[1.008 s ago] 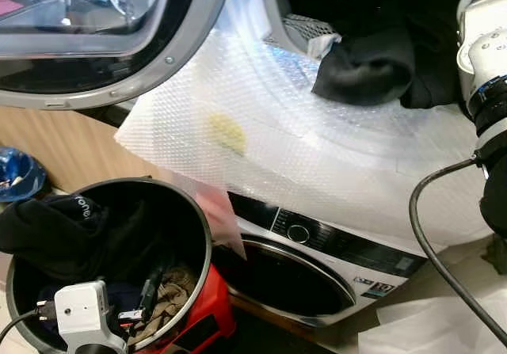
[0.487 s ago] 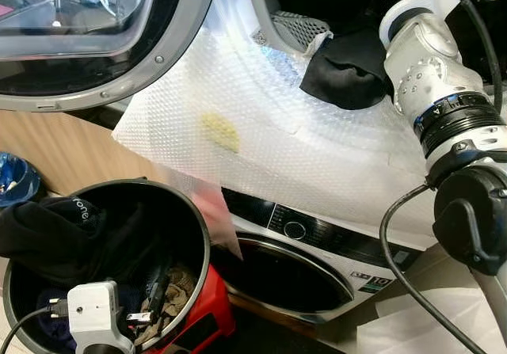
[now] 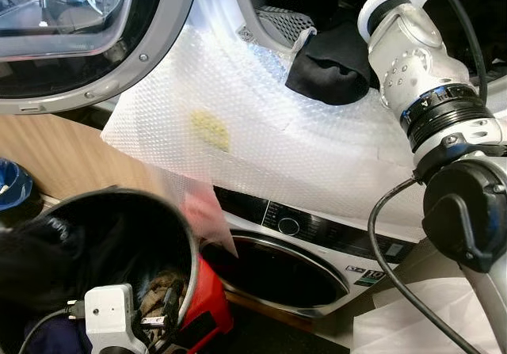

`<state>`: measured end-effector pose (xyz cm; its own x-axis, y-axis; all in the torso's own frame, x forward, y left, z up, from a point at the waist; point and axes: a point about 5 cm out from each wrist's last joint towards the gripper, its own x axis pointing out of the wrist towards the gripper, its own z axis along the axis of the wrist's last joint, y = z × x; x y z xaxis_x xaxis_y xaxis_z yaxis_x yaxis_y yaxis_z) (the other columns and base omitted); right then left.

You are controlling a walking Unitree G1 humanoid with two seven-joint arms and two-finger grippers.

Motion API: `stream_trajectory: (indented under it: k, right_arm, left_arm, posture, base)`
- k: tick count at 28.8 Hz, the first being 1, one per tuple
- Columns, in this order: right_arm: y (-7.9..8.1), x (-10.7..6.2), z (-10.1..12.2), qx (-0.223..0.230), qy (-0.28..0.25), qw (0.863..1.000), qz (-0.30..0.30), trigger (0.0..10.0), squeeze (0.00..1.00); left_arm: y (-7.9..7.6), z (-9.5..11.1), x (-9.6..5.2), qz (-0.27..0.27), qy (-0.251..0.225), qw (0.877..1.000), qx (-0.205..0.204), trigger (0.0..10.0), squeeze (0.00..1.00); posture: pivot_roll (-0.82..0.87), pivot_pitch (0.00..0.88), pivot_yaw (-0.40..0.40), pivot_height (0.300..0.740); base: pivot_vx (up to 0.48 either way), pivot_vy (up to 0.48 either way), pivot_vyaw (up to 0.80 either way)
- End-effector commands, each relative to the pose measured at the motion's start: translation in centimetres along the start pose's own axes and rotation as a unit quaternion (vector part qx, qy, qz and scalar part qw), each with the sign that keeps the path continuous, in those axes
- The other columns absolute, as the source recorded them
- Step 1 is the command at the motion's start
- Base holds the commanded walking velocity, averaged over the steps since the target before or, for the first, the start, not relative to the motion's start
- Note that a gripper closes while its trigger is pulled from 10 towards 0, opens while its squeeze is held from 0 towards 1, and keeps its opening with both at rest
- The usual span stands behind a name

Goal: Clothes washing

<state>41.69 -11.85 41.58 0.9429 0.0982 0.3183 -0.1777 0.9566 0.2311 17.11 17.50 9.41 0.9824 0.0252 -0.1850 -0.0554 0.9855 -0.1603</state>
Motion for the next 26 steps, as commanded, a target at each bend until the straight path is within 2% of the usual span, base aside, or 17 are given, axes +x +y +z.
stream_trajectory:
  k: [1, 7, 10, 14, 16, 17, 18, 19, 22, 26]
  right_arm:
    - [0.7, 0.1, 1.6, -0.017, -0.01, 1.0, 0.022, 10.0, 1.0]
    - [0.9, 0.0, 1.8, -0.037, -0.011, 0.998, 0.047, 10.0, 1.0]
    - [1.0, 0.0, 2.2, -0.048, -0.013, 0.996, 0.08, 10.0, 1.0]
    - [0.8, -0.1, 2.9, -0.016, -0.026, 0.995, 0.091, 10.0, 1.0]
    - [0.8, -0.1, 3.6, 0.011, -0.039, 0.993, 0.11, 10.0, 1.0]
    - [0.9, -0.2, 3.8, 0.021, -0.044, 0.991, 0.121, 10.0, 1.0]
    - [1.0, -0.2, 3.9, 0.024, -0.045, 0.991, 0.127, 10.0, 1.0]
    - [1.0, -0.2, 3.9, 0.025, -0.046, 0.99, 0.131, 10.0, 1.0]
    - [1.1, -0.2, 3.8, 0.017, -0.048, 0.989, 0.142, 10.0, 1.0]
    - [1.1, -0.3, 3.6, 0.026, -0.046, 0.988, 0.148, 10.0, 1.0]
  left_arm:
    - [-0.1, -1.3, -0.3, -0.005, 0.039, 0.999, -0.003, 10.0, 0.0]
    - [-0.2, -1.2, -0.1, -0.007, 0.038, 0.999, -0.003, 10.0, 0.0]
    - [-0.3, -1.2, 0.1, -0.009, 0.038, 0.999, -0.005, 10.0, 0.0]
    - [-0.3, -1.3, 0.2, -0.011, 0.038, 0.999, -0.002, 10.0, 0.0]
    - [0.3, 0.1, 0.4, 0.018, -0.014, 0.999, 0.022, 10.0, 0.0]
    - [1.2, 1.5, 0.6, 0.057, -0.054, 0.996, 0.036, 10.0, 0.0]
    - [1.6, 2.3, 0.6, 0.073, -0.079, 0.993, 0.047, 10.0, 0.0]
    - [1.9, 2.8, 0.7, 0.082, -0.094, 0.991, 0.054, 10.0, 0.0]
    - [2.4, 5.8, 0.8, 0.094, -0.162, 0.975, 0.117, 10.0, 0.0]
    - [2.3, 6.6, 0.9, 0.091, -0.175, 0.969, 0.148, 10.0, 0.0]
  posture:
    - [0.2, 0.233, -0.108, 0.74]
    - [0.19, 0.23, -0.105, 0.74]
    - [0.19, 0.231, -0.103, 0.74]
    - [0.17, 0.232, -0.097, 0.74]
    - [0.16, 0.229, -0.099, 0.74]
    - [0.16, 0.229, -0.1, 0.74]
    - [0.16, 0.23, -0.101, 0.74]
    - [0.16, 0.227, -0.102, 0.74]
    - [0.16, 0.225, -0.106, 0.74]
    - [0.16, 0.222, -0.106, 0.74]
  base:
    - [0.0, 0.0, 0.0]
    - [0.0, 0.0, 0.0]
    - [0.0, 0.0, 0.0]
    - [0.0, 0.0, 0.0]
    - [0.0, 0.0, 0.0]
    - [0.0, 0.0, 0.0]
    - [0.0, 0.0, 0.0]
    - [0.0, 0.0, 0.0]
    - [0.0, 0.0, 0.0]
    - [0.0, 0.0, 0.0]
